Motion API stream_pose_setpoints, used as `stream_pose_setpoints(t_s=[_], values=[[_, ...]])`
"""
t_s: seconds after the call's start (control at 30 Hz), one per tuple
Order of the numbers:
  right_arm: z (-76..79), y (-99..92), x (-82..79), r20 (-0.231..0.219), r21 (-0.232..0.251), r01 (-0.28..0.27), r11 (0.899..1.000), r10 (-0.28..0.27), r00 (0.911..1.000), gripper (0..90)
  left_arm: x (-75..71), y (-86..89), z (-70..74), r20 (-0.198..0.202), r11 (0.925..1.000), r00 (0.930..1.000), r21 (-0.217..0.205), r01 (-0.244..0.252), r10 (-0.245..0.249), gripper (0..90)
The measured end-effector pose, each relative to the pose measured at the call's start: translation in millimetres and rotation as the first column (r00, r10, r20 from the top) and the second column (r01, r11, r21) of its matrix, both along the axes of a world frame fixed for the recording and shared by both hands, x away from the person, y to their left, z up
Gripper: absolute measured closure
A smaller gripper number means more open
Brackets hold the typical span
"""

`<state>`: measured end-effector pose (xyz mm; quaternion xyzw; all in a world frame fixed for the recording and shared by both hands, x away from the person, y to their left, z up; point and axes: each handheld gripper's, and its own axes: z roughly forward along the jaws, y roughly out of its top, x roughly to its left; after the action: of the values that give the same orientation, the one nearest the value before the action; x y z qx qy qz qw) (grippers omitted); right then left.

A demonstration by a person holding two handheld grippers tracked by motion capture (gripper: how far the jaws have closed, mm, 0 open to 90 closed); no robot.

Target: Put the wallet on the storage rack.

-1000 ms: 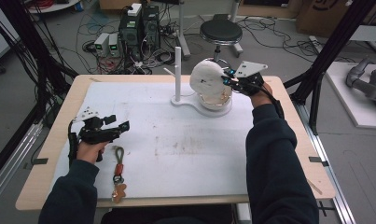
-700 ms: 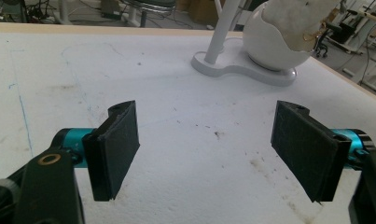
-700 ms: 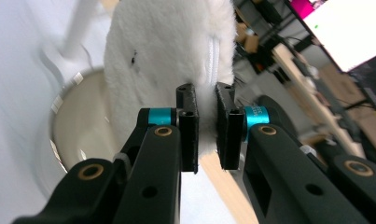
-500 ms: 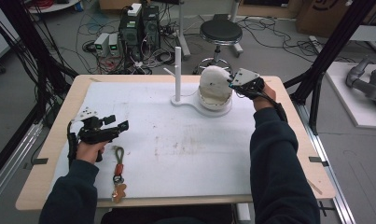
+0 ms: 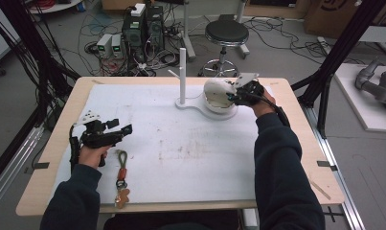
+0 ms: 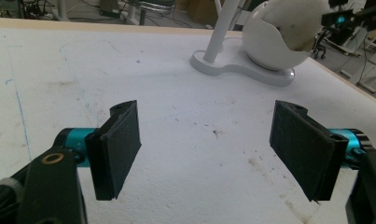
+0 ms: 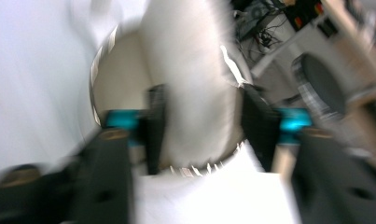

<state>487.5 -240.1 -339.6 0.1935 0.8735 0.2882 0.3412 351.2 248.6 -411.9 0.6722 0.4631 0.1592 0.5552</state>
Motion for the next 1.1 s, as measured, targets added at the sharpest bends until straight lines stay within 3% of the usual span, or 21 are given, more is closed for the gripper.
stream_pose_setpoints(t_s=[0.03, 0.07, 0.17, 0.2, 0.3, 0.33, 0.37, 0.47, 0.5, 0.53, 0.57, 0.63, 0.7, 0.8, 0.83, 0.87, 0.9, 0.93, 1.0, 1.03, 1.1], values=[[2.5, -2.7, 1.2, -0.031, 0.119, 0.028, 0.993, -0.025, 0.9992, 46.8, 0.2, 0.0, -0.1, -0.001, 1.0000, 1.0000, -0.002, 0.000, 0.000, 24.5], [4.8, -5.0, 1.9, -0.066, 0.222, 0.043, 0.974, -0.029, 0.9974, 46.7, 0.4, -0.3, -0.2, -0.002, 1.0000, 1.0000, -0.004, 0.000, 0.000, 24.6], [5.7, -1.0, 3.4, -0.103, 0.360, 0.042, 0.932, -0.005, 0.9946, 52.1, 0.1, -1.0, 0.2, -0.001, 1.0000, 1.0000, -0.006, 0.005, -0.005, 24.6], [4.2, 2.9, 3.9, -0.113, 0.369, 0.028, 0.929, 0.016, 0.9934, 59.6, -0.1, -1.4, 0.3, 0.002, 1.0000, 1.0000, -0.008, 0.005, -0.005, 24.6], [-4.5, 15.4, 6.2, -0.134, 0.320, 0.013, 0.947, 0.032, 0.9905, 72.5, -0.4, -0.9, 0.7, 0.000, 0.9999, 1.0000, -0.006, 0.009, -0.009, 24.6], [-4.5, 15.4, 6.2, -0.134, 0.320, 0.013, 0.947, 0.032, 0.9905, 72.5, -0.5, -0.8, 0.7, 0.000, 0.9999, 1.0000, -0.008, 0.008, -0.008, 24.6], [-8.2, 19.5, 7.2, -0.143, 0.261, 0.026, 0.965, 0.012, 0.9897, 74.4, -0.6, -0.6, 0.8, 0.001, 0.9999, 1.0000, -0.012, 0.007, -0.007, 24.6], [-6.2, 18.1, 4.7, -0.143, 0.230, 0.032, 0.973, 0.001, 0.9897, 69.2, -0.7, -0.6, 0.8, 0.002, 0.9999, 0.9999, -0.010, 0.011, -0.011, 24.6], [-4.1, 15.7, 2.6, -0.149, 0.257, 0.049, 0.965, -0.010, 0.9888, 59.9, -0.7, -0.4, 0.9, 0.004, 0.9999, 0.9999, -0.010, 0.012, -0.012, 24.6], [-4.1, 15.7, 2.6, -0.149, 0.257, 0.049, 0.965, -0.010, 0.9888, 59.9, -0.7, -0.4, 0.9, 0.004, 0.9999, 0.9999, -0.010, 0.012, -0.012, 24.6], [0.1, 6.7, -1.6, -0.178, 0.326, 0.105, 0.939, -0.048, 0.9829, 46.8, -0.9, 0.4, 1.3, 0.008, 1.0000, 0.9999, 0.002, 0.008, -0.008, 24.6], [2.8, -1.6, -6.5, -0.200, 0.362, 0.125, 0.924, -0.054, 0.9783, 42.8, -1.1, 0.6, 1.5, 0.012, 1.0000, 0.9999, 0.009, 0.004, -0.004, 24.6], [4.6, -10.7, -18.0, -0.166, 0.384, 0.131, 0.914, -0.071, 0.9835, 39.7, -1.9, 1.6, 3.3, 0.030, 0.9989, 0.9994, 0.044, -0.017, 0.016, 23.9], [6.7, -19.8, -26.5, -0.200, 0.391, 0.171, 0.904, -0.097, 0.9749, 31.6, -2.3, 2.3, 4.5, 0.037, 0.9979, 0.9990, 0.058, -0.028, 0.026, 18.8], [7.3, -30.0, -35.7, -0.223, 0.413, 0.219, 0.884, -0.135, 0.9654, 30.6, -2.4, 2.7, 5.2, 0.046, 0.9981, 0.9986, 0.056, -0.026, 0.024, 16.8], [7.3, -30.0, -35.7, -0.223, 0.413, 0.219, 0.884, -0.135, 0.9654, 30.6, -2.4, 2.7, 5.2, 0.046, 0.9981, 0.9986, 0.056, -0.026, 0.024, 16.8], [3.2, -39.4, -46.7, -0.222, 0.448, 0.232, 0.863, -0.144, 0.9644, 29.6, -2.8, 2.3, 6.0, 0.063, 0.9969, 0.9976, 0.071, -0.033, 0.028, 16.8], [3.2, -39.4, -46.7, -0.222, 0.448, 0.232, 0.863, -0.144, 0.9644, 29.6, -2.8, 2.3, 6.0, 0.063, 0.9969, 0.9976, 0.071, -0.033, 0.028, 16.8], [-8.3, -49.7, -64.5, -0.242, 0.475, 0.239, 0.847, -0.135, 0.9609, 28.4, -3.1, 2.4, 6.2, 0.082, 0.9943, 0.9963, 0.101, -0.034, 0.026, 16.8], [-8.3, -49.7, -64.5, -0.242, 0.475, 0.239, 0.847, -0.135, 0.9609, 28.4, -3.1, 2.4, 6.2, 0.082, 0.9943, 0.9963, 0.101, -0.034, 0.026, 16.9], [-20.6, -58.1, -81.5, -0.250, 0.470, 0.262, 0.843, -0.158, 0.9554, 26.7, -3.3, 2.6, 6.1, 0.094, 0.9922, 0.9953, 0.120, -0.034, 0.023, 17.1]])
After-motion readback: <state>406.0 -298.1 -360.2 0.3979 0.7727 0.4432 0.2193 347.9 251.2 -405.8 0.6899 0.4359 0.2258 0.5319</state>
